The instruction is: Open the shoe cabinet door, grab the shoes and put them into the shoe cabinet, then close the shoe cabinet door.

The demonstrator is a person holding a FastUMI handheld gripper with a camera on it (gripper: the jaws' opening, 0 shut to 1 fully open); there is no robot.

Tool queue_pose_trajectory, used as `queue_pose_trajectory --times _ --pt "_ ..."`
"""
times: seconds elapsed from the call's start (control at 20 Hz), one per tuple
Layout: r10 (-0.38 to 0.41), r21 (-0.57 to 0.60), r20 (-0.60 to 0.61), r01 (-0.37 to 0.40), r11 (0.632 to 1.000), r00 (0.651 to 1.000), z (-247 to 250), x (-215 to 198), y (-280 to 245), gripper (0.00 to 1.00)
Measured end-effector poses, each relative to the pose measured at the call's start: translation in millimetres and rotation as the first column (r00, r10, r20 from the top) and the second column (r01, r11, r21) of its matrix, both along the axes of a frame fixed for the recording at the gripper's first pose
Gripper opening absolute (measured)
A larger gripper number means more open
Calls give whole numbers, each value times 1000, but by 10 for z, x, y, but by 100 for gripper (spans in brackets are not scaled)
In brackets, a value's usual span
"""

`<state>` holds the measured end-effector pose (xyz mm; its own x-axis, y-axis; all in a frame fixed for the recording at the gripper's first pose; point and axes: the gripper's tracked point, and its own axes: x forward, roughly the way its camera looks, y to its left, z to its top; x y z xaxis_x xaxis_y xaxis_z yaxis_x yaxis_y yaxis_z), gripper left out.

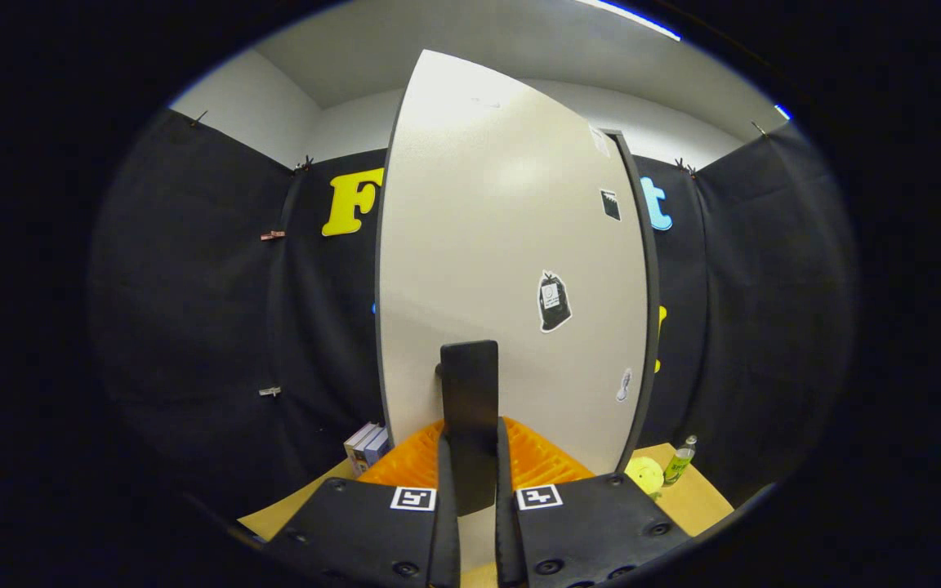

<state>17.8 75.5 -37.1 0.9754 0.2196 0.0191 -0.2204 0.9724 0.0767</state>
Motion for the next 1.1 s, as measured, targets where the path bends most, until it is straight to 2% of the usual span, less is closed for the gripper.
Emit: queue_pose_trajectory --times 0.3,0.75,1.0,1.1 --pt "-15 12 -5 15 1000 1000 -15 -185 -415 21" --pt "-149 7 -33 149 989 988 -49 -329 -1090 19" --pt "-189 32 -49 191 981 981 -44 -318 -1405 20" --pt "-203 21 -39 204 979 978 -49 -330 -1511 17"
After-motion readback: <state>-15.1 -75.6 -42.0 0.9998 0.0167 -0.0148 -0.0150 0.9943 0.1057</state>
